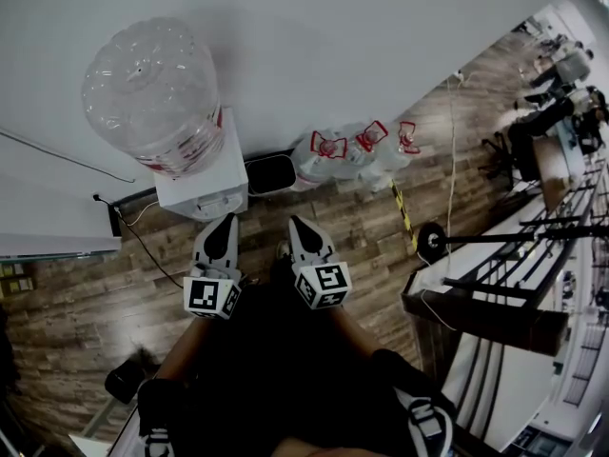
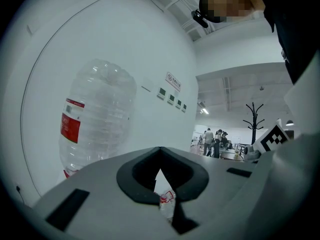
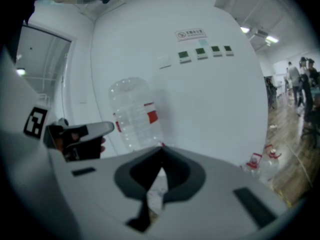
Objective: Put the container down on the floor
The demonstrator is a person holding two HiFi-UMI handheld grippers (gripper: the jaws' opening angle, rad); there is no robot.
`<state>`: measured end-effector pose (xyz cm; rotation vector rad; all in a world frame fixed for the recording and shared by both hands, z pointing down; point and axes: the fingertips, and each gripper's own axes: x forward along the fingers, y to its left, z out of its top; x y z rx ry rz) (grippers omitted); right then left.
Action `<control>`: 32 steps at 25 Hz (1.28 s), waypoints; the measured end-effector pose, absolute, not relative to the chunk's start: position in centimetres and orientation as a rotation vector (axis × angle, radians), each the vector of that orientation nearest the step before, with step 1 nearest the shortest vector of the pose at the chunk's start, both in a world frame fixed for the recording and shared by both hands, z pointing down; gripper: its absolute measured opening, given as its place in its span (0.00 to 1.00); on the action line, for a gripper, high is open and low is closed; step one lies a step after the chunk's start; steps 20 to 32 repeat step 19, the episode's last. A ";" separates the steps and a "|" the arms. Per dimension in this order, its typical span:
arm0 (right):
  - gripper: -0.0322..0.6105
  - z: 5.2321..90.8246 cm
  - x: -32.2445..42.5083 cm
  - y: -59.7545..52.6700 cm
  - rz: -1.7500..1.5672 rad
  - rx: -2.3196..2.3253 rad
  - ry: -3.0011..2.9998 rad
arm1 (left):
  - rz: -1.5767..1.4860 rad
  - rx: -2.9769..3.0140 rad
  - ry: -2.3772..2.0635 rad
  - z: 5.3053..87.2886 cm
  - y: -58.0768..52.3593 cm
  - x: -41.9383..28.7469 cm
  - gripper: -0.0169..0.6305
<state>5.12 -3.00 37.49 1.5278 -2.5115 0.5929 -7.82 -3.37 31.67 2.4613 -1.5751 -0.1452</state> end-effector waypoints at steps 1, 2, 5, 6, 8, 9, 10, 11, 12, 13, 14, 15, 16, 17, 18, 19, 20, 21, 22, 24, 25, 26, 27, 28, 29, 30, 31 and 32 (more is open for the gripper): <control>0.10 37.5 5.1 -3.0 0.593 1.525 -2.512 | -0.142 2.460 -1.578 31.7 -3.4 -7.9 0.07; 0.10 37.5 5.1 -3.0 0.594 1.522 -2.514 | -0.143 2.457 -1.582 31.7 -3.3 -8.0 0.07; 0.10 37.6 5.1 -3.0 0.594 1.514 -2.519 | -0.149 2.454 -1.592 31.8 -3.2 -8.1 0.07; 0.10 37.7 5.1 -3.0 0.594 1.512 -2.519 | -0.149 2.454 -1.592 31.8 -3.1 -8.1 0.07; 0.10 37.7 5.1 -2.9 0.597 1.511 -2.517 | -0.147 2.454 -1.589 32.0 -3.0 -8.0 0.07; 0.10 37.8 5.1 -2.8 0.598 1.511 -2.517 | -0.144 2.453 -1.587 32.0 -3.0 -7.9 0.07; 0.10 37.8 5.1 -2.7 0.599 1.510 -2.516 | -0.143 2.451 -1.585 32.0 -2.9 -7.8 0.07; 0.10 37.8 5.1 -2.7 0.600 1.509 -2.516 | -0.146 2.448 -1.583 32.1 -2.8 -7.8 0.07; 0.10 37.9 5.2 -2.6 0.599 1.509 -2.516 | -0.149 2.445 -1.581 32.1 -2.8 -7.7 0.07; 0.10 37.9 5.2 -2.5 0.599 1.509 -2.516 | -0.150 2.445 -1.579 32.1 -2.7 -7.6 0.07; 0.10 37.9 5.2 -2.5 0.600 1.509 -2.516 | -0.150 2.449 -1.577 32.1 -2.7 -7.5 0.07; 0.10 37.9 5.3 -2.5 0.601 1.509 -2.515 | -0.148 2.457 -1.575 32.2 -2.7 -7.4 0.07; 0.10 38.0 5.3 -2.5 0.602 1.509 -2.515 | -0.145 2.465 -1.575 32.2 -2.7 -7.3 0.07; 0.10 38.0 5.4 -2.4 0.602 1.509 -2.515 | -0.142 2.468 -1.575 32.2 -2.6 -7.2 0.07; 0.10 38.0 5.5 -2.4 0.603 1.509 -2.514 | -0.141 2.466 -1.575 32.1 -2.6 -7.2 0.07; 0.10 38.0 5.6 -2.4 0.603 1.510 -2.513 | -0.141 2.463 -1.576 32.1 -2.6 -7.1 0.07; 0.10 38.0 5.6 -2.4 0.603 1.510 -2.513 | -0.141 2.463 -1.576 32.1 -2.6 -7.1 0.07; 0.10 38.0 5.6 -2.4 0.603 1.510 -2.513 | -0.141 2.463 -1.576 32.1 -2.6 -7.1 0.07; 0.10 38.0 5.6 -2.4 0.603 1.510 -2.513 | -0.141 2.463 -1.576 32.1 -2.6 -7.1 0.07; 0.10 38.0 5.6 -2.4 0.603 1.510 -2.513 | -0.141 2.463 -1.576 32.1 -2.6 -7.1 0.07; 0.10 38.0 5.6 -2.4 0.603 1.510 -2.513 | -0.141 2.463 -1.576 32.1 -2.6 -7.1 0.07; 0.10 38.0 5.6 -2.4 0.603 1.510 -2.513 | -0.141 2.463 -1.576 32.1 -2.6 -7.1 0.07; 0.10 38.0 5.6 -2.4 0.603 1.510 -2.513 | -0.141 2.463 -1.576 32.1 -2.6 -7.1 0.07; 0.10 38.0 5.6 -2.4 0.603 1.510 -2.513 | -0.141 2.463 -1.576 32.1 -2.6 -7.1 0.07; 0.10 38.0 5.6 -2.4 0.603 1.510 -2.513 | -0.141 2.463 -1.576 32.1 -2.6 -7.1 0.07; 0.10 38.0 5.6 -2.4 0.603 1.510 -2.513 | -0.141 2.463 -1.576 32.1 -2.6 -7.1 0.07; 0.10 38.0 5.6 -2.4 0.603 1.510 -2.513 | -0.141 2.463 -1.576 32.1 -2.6 -7.1 0.07; 0.10 38.0 5.6 -2.4 0.603 1.510 -2.513 | -0.141 2.463 -1.576 32.1 -2.6 -7.1 0.07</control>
